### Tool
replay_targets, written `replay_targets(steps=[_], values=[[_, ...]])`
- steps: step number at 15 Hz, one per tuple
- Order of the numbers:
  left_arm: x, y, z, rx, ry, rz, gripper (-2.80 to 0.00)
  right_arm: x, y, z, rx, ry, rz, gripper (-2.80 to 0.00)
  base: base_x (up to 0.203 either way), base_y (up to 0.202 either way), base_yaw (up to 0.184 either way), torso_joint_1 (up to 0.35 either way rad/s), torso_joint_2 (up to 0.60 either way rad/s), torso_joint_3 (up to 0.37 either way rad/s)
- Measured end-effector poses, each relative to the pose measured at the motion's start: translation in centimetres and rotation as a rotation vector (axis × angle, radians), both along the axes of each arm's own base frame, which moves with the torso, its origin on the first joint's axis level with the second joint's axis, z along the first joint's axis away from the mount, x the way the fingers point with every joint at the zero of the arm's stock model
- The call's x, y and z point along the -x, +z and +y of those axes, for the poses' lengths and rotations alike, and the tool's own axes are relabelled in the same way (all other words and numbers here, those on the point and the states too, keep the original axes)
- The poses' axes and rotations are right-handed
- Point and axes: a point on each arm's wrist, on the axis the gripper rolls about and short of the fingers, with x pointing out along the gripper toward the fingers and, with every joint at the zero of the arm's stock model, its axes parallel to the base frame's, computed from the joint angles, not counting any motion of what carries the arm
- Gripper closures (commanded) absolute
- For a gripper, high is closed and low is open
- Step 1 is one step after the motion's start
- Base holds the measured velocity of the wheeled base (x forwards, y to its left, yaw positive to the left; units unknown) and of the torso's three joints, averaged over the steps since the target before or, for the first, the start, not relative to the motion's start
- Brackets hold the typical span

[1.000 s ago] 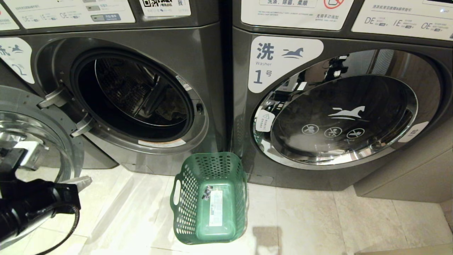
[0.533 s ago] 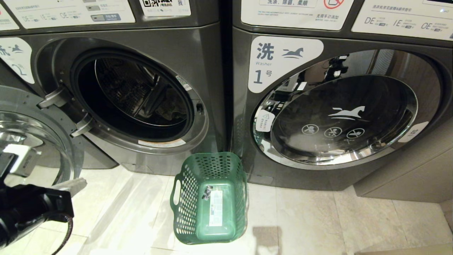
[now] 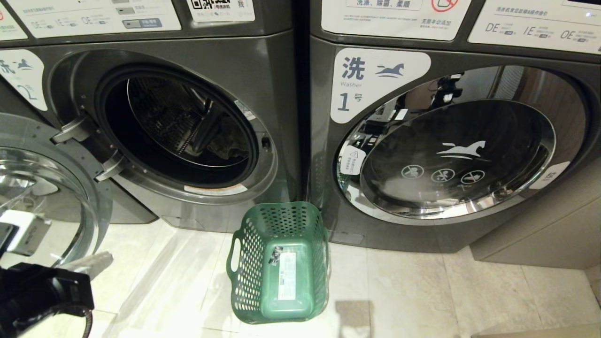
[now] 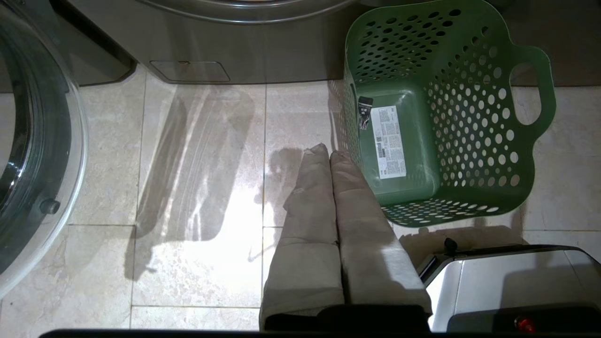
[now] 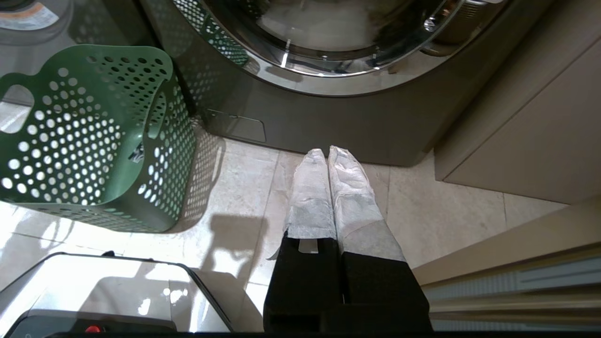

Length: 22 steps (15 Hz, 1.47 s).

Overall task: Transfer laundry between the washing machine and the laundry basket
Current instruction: Pick a cloth and place it into the basket

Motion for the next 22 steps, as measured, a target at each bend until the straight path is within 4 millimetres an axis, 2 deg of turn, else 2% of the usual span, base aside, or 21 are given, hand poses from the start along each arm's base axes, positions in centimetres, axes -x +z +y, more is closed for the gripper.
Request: replay_targets(steps=[16,22], values=[[0.54,-0.45,-0.09,-0.028,-0.013,0.001,0.0,0.0,0.0,0.0,0.0,-0.001,0.0,0.0,0.0,0.189,-0.002,0.003,0.0,0.002],[0.67,-0.33,-0.09,-0.03,-0.012,-0.01,0.0,0.0,0.0,0.0,0.0,0.0,0.0,0.0,0.0,0.019,0.0,0.001,0.0,0.0]])
